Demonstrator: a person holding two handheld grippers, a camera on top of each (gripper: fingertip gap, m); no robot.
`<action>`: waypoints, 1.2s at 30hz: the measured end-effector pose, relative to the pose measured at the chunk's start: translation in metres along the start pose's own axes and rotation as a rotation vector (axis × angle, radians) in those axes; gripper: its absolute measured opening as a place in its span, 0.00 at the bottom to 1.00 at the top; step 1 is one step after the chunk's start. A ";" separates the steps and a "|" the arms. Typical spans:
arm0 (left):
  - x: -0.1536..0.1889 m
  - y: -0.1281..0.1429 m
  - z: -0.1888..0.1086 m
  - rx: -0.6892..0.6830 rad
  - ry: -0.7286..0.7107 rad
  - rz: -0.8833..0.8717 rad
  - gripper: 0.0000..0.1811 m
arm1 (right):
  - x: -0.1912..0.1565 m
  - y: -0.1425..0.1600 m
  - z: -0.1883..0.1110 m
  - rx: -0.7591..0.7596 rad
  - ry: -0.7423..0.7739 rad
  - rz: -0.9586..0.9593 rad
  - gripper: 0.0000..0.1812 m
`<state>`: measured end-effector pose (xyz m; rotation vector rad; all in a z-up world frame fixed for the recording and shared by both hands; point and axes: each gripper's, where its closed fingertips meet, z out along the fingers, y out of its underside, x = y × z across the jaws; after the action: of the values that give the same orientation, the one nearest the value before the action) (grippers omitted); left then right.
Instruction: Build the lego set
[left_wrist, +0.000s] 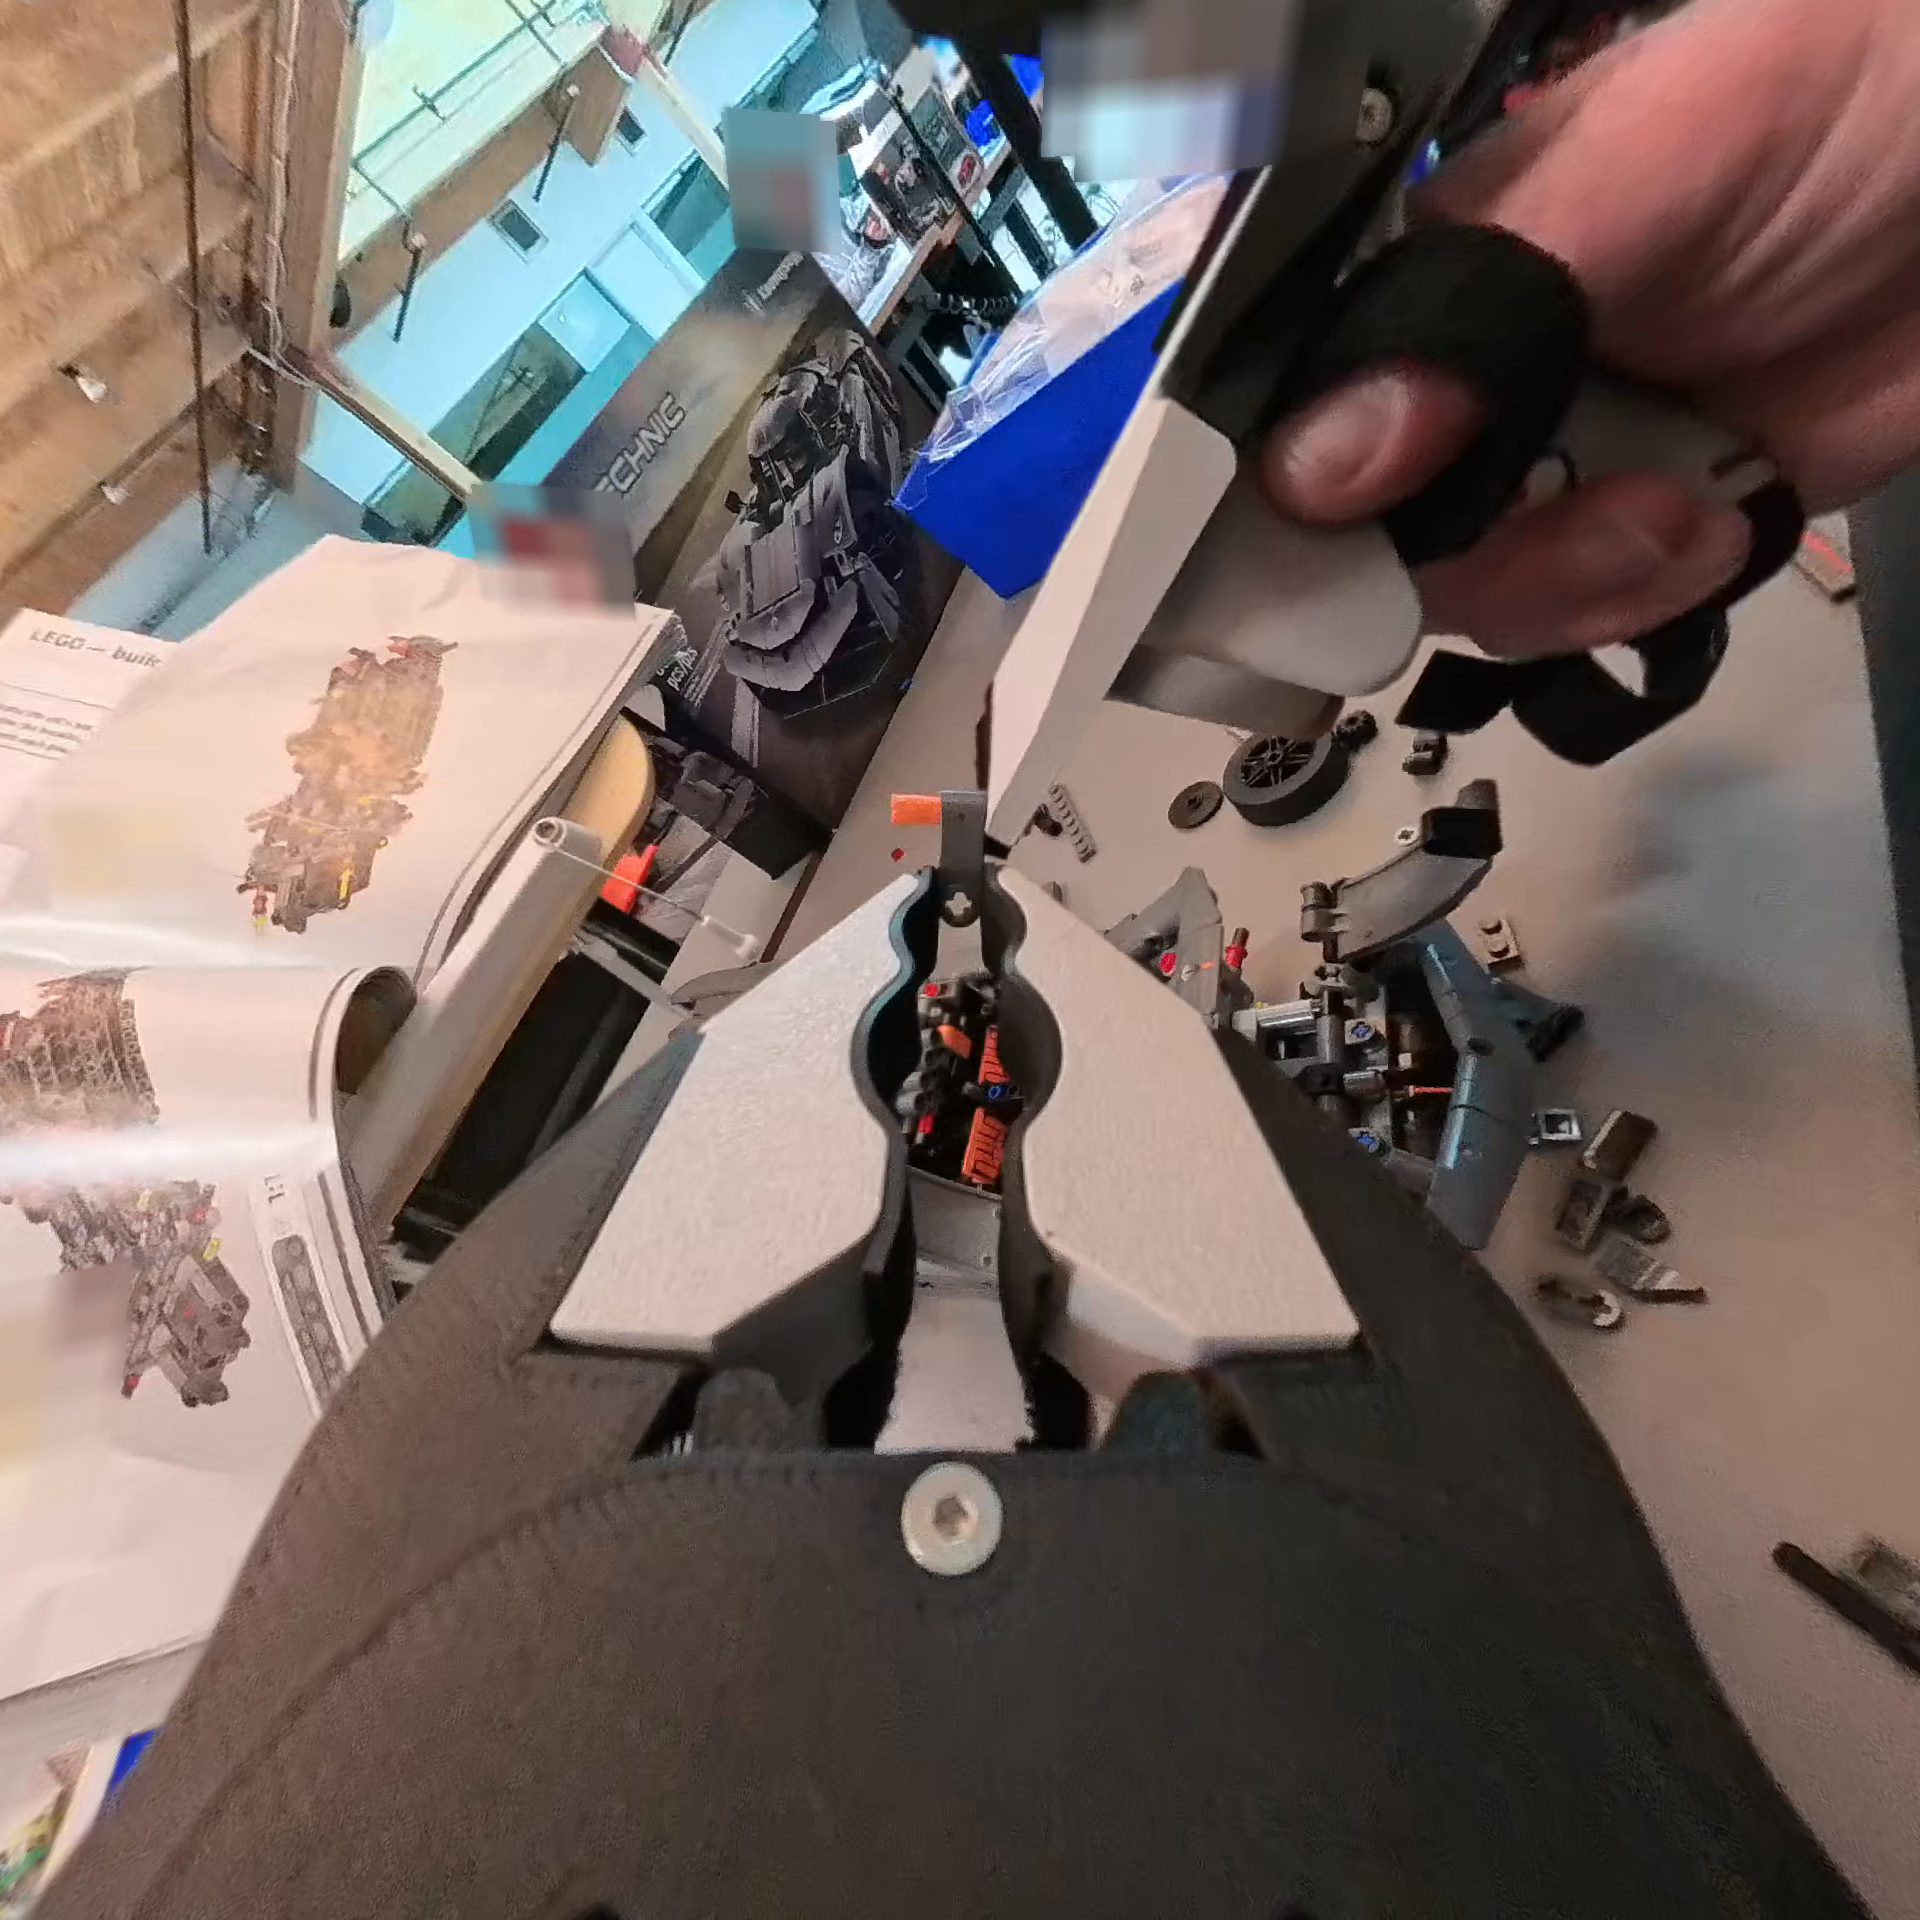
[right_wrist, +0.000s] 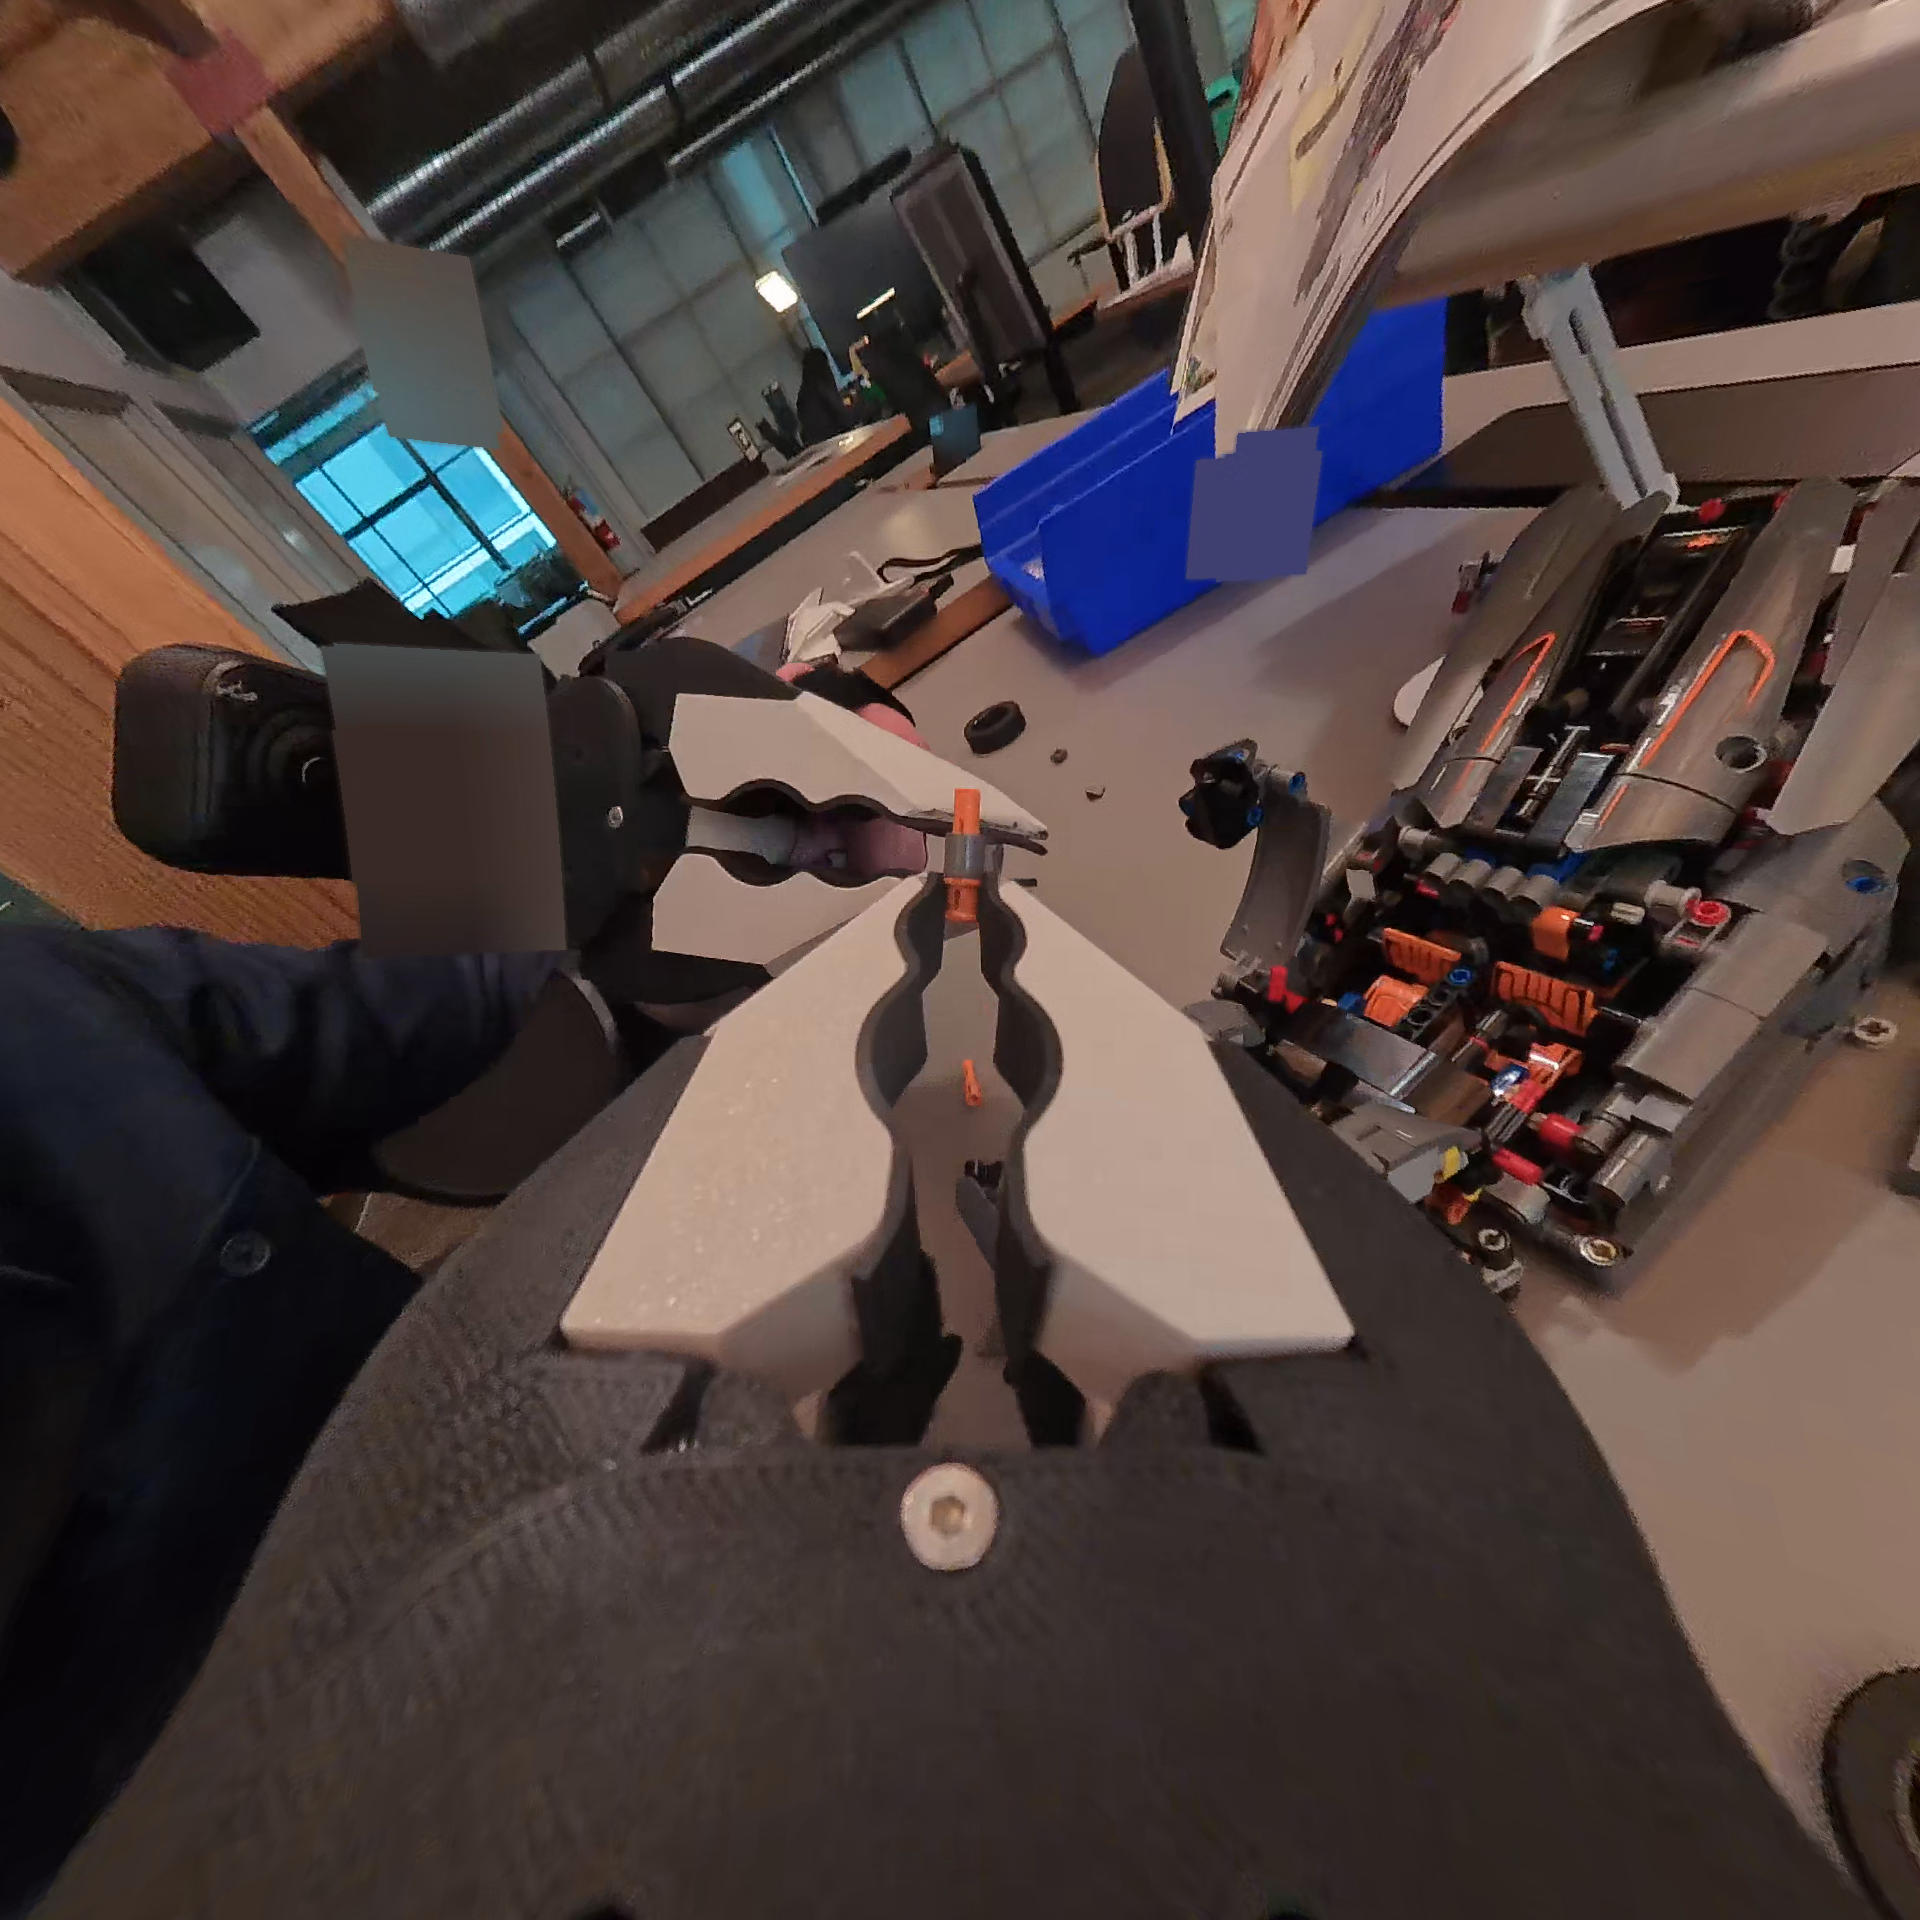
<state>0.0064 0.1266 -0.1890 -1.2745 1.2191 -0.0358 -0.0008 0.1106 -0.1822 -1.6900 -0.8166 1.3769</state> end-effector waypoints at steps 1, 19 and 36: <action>-0.001 0.000 0.000 0.002 -0.005 0.004 0.03 | 0.000 0.000 0.001 0.005 0.008 -0.001 0.02; -0.015 0.014 0.000 -0.099 -0.080 0.018 0.03 | 0.008 -0.003 0.014 -0.109 0.259 -0.320 0.02; -0.014 0.018 0.003 -0.081 -0.026 -0.087 0.02 | 0.010 -0.001 0.015 0.024 0.208 -0.097 0.02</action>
<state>-0.0080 0.1436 -0.1930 -1.3938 1.1522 -0.0328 -0.0132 0.1226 -0.1872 -1.7178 -0.7497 1.1204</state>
